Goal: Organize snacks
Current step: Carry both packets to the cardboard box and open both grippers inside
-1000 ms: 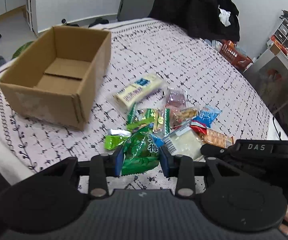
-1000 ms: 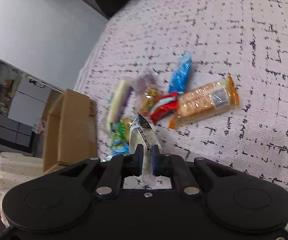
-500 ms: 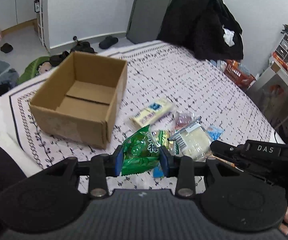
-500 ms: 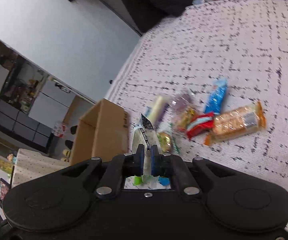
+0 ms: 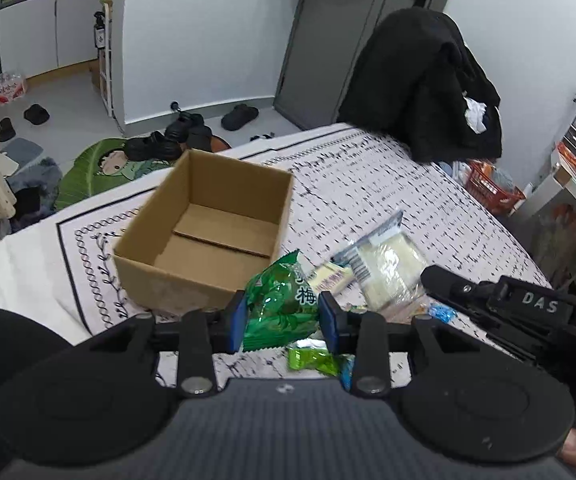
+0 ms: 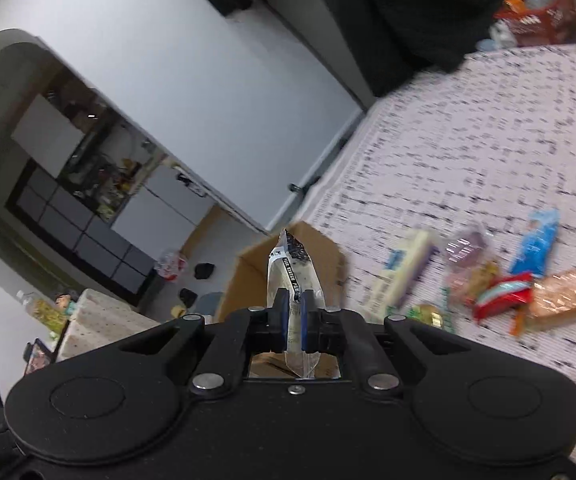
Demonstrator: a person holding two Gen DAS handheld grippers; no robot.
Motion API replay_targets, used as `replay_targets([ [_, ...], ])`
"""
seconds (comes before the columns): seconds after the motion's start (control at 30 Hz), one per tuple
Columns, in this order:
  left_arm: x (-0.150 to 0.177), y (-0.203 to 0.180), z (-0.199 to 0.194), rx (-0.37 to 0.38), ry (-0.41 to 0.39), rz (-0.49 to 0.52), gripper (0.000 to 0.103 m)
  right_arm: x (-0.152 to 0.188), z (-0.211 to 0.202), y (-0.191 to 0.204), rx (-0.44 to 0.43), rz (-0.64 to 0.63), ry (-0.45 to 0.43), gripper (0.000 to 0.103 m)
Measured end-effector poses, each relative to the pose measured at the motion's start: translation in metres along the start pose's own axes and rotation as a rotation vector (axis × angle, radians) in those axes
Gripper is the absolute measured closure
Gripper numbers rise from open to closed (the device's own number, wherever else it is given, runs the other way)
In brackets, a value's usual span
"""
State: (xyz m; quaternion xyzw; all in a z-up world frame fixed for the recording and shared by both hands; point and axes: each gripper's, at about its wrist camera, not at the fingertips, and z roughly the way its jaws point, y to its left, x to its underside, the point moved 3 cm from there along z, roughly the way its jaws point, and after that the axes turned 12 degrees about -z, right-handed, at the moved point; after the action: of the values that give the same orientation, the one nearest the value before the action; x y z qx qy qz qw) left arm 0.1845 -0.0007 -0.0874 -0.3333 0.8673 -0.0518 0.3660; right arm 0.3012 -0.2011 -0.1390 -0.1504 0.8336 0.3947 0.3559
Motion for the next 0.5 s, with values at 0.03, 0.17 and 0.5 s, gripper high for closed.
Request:
replay_targets([
  [0.03, -0.002, 0.003, 0.000, -0.003, -0.002, -0.005, 0.066, -0.001, 0.001, 0.004, -0.012, -0.010, -0.010, 0.098],
  [0.17, -0.011, 0.014, -0.003, -0.015, -0.017, -0.018, 0.066, -0.006, 0.006, 0.024, -0.073, -0.044, -0.051, 0.098],
  [0.5, -0.034, 0.041, 0.000, -0.042, -0.047, -0.054, 0.066, -0.008, 0.032, 0.053, -0.136, -0.073, -0.064, 0.098],
])
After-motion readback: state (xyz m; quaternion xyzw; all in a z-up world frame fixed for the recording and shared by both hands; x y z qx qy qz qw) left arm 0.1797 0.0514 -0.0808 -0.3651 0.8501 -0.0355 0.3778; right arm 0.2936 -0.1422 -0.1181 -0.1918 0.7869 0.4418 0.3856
